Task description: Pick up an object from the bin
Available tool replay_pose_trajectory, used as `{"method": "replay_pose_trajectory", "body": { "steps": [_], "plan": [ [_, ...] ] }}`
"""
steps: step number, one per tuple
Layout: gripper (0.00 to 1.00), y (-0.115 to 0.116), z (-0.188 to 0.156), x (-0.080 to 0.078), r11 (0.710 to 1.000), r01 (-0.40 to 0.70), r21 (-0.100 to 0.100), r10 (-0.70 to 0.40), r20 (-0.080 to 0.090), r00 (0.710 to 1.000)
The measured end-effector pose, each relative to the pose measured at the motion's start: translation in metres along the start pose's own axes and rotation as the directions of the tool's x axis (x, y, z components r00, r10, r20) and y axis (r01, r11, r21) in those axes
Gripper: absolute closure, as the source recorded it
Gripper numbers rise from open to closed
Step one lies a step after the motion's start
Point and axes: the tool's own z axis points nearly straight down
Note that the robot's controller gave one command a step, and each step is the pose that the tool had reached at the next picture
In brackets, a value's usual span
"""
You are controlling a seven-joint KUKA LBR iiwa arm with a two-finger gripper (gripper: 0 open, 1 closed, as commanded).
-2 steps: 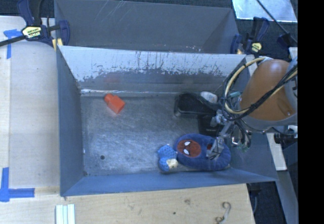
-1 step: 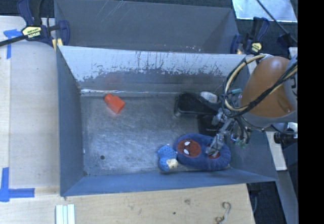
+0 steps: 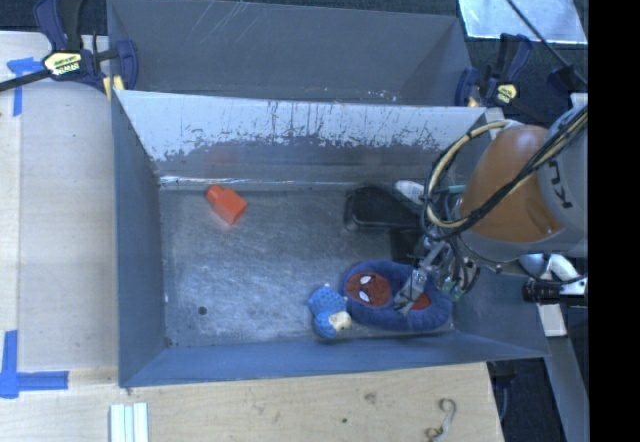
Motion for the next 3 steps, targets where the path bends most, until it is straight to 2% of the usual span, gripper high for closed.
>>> {"method": "replay_pose_trajectory", "body": {
  "steps": [1,2,3],
  "plan": [
    [0.00,-0.0216,-0.0005,-0.0076,0.960,-0.279,-0.010,0.279,-0.002,0.960],
    [1.00,-0.0260,-0.0013,-0.0105,0.959,-0.285,-0.007,0.285,0.007,0.959],
    [1.00,-0.0256,-0.0023,-0.0117,0.960,-0.280,-0.005,0.280,0.006,0.960]
  ]
}}
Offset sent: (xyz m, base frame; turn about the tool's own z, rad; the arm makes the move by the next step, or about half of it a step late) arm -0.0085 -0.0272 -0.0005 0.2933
